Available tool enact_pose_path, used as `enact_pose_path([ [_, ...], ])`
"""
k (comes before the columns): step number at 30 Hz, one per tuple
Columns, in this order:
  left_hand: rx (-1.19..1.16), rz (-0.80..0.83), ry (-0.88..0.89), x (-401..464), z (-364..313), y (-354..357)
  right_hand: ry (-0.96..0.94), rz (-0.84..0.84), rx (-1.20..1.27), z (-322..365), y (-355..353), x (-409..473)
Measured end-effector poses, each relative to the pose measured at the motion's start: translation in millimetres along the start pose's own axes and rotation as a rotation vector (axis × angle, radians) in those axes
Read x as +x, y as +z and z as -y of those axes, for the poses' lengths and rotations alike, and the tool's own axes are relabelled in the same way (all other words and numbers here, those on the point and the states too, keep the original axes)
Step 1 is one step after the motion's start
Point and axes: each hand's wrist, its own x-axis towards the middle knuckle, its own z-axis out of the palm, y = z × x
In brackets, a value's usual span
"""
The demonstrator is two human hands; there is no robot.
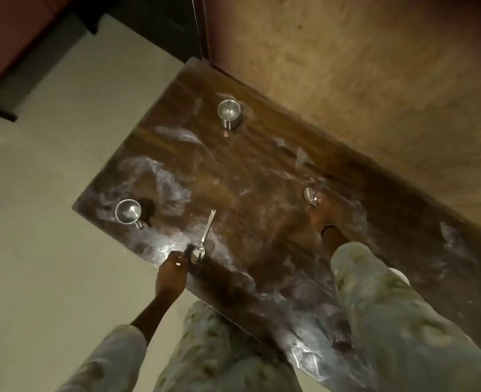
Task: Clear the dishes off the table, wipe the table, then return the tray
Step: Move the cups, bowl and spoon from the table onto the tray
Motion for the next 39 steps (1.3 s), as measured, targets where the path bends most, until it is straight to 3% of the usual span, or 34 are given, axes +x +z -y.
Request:
enact_pose_path([
  [8,0.027,-0.022,-0.243,28.4,16.9,25.8,0.020,-0.041,-0.026,1.2,8.8,30.7],
  [16,-0.096,0.102,-0.327,55.8,32.4,42.0,-0.086,-0.007,0.379,-6.3,35.6,13.4],
  [22,-0.201,0.044,-0.376,46.5,8.6,38.9,-0.196,0.140,0.446,32.9,51.3,-46.9],
  [26,-0.085,-0.052,-0.104,19.2,-21.1,20.0,-0.338,0.340,0.420,56.4,46.8,-84.9],
  [29,-0.062,-0.083,0.099,-1.6,-31.7,6.5,-0.425,0.384,0.435,67.6,35.4,-112.0],
  [35,-0.113,-0.147,0.438,-67.0,-87.0,-16.1,-0.581,0.276,0.448,73.9,-5.3,-166.4],
  [39,-0.261,-0.179,0.501,-122.4,-119.9,-16.5,-0.618,0.146,0.376,55.4,-41.1,-208.9],
])
